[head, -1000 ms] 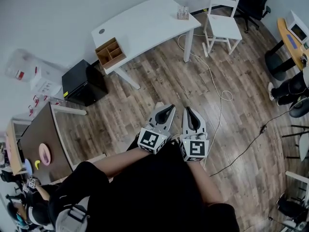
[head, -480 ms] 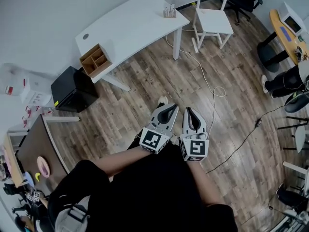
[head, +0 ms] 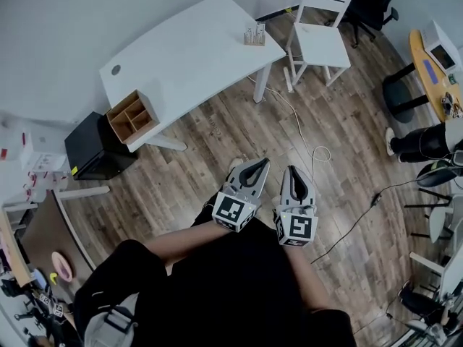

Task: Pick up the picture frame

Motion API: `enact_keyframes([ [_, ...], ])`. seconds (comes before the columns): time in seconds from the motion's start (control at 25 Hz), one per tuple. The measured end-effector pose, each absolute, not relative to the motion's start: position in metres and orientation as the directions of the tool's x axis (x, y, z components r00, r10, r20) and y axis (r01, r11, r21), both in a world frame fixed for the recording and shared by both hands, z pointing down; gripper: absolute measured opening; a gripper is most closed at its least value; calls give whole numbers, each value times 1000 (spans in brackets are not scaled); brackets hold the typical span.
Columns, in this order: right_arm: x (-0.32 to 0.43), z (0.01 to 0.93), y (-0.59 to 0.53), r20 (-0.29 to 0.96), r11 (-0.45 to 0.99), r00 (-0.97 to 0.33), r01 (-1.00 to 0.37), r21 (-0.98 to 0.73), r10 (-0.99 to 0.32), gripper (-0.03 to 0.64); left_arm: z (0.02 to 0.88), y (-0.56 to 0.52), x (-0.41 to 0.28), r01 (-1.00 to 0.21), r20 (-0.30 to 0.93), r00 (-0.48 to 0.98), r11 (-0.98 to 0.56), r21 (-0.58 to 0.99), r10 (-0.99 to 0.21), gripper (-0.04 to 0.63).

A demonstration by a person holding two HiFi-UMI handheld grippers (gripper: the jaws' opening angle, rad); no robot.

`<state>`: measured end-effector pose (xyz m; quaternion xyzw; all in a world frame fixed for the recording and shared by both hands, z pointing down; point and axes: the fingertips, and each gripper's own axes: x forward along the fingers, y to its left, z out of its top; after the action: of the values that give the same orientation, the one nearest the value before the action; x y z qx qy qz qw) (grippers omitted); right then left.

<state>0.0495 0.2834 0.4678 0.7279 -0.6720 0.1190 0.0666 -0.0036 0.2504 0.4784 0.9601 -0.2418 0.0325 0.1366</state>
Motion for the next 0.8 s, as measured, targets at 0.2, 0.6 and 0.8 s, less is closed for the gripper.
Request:
enact_keyframes([
  [0.2, 89, 471, 223, 298, -187, 151, -978, -93, -942, 35, 472, 178, 9, -469, 134, 883, -839, 276, -449, 15],
  [0.6, 59, 492, 117, 375, -89, 41, -990, -112, -926, 35, 487, 75, 3, -449, 144, 893, -867, 214, -427, 15],
  [0.8, 64, 480, 82, 375, -96, 68, -994, -56, -924, 35, 497, 45, 0, -448, 153, 893, -861, 241, -423, 15],
])
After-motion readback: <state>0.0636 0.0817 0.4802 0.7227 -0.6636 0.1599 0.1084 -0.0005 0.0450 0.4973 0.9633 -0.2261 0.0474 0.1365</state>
